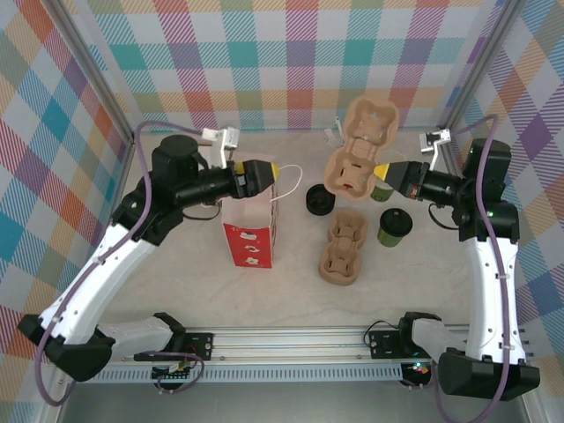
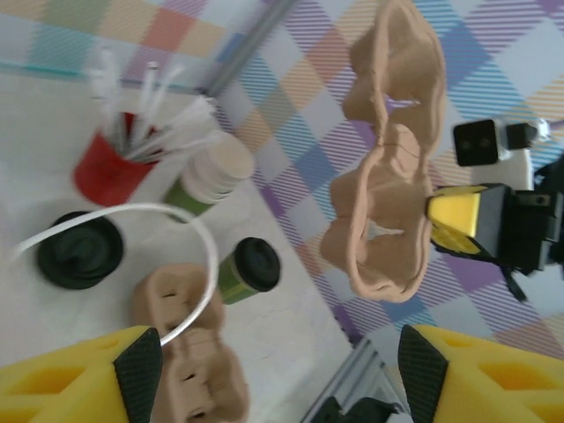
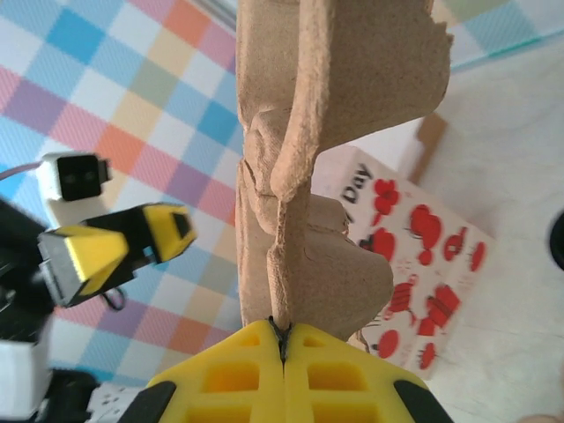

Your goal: Pack the takeout coffee

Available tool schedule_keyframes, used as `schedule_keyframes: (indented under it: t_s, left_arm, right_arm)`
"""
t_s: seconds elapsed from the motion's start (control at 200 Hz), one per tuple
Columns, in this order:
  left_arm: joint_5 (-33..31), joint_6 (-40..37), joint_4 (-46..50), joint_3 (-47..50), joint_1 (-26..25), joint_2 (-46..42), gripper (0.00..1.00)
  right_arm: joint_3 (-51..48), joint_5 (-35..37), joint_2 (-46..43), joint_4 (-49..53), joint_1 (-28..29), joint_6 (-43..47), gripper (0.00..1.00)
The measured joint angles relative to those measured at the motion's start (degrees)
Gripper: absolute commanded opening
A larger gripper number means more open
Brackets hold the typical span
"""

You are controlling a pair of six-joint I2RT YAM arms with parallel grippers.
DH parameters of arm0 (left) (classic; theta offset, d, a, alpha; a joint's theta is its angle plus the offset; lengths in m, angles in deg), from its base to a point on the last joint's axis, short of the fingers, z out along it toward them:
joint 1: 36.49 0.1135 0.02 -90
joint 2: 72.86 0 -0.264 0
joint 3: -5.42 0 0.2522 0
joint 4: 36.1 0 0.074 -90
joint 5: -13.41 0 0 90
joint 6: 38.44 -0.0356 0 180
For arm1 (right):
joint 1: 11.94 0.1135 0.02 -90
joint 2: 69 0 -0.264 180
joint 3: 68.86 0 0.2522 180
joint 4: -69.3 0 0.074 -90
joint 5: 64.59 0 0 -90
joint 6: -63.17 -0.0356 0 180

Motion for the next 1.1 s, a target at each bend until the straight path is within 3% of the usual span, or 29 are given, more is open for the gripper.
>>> schedule_keyframes:
  t_s: [0.215, 0.45, 0.92, 1.1]
  left_arm:
    - [8.7, 4.2, -8.6, -1.5, -0.3, 7.2, 0.75]
    - [12.9, 6.6, -13.5, -2.1, -3.2, 10.3, 0.72]
    - [14.4, 6.9, -15.1, -3.8, -5.1, 12.6, 0.24]
    - [12.6, 4.8, -12.2, -4.3, -5.2, 12.5, 0.09]
  right_arm:
    - [0.7, -4.4, 0.6, -1.5, 0.5, -3.2, 0.03]
    - [0.7, -5.5, 0.9, -2.7, 3.3, -4.5, 0.03]
    - [0.7, -5.0, 2.7, -4.4, 6.8, -5.9, 0.05]
    - [0.9, -2.2, 2.8, -2.1, 6.9, -3.4, 0.35]
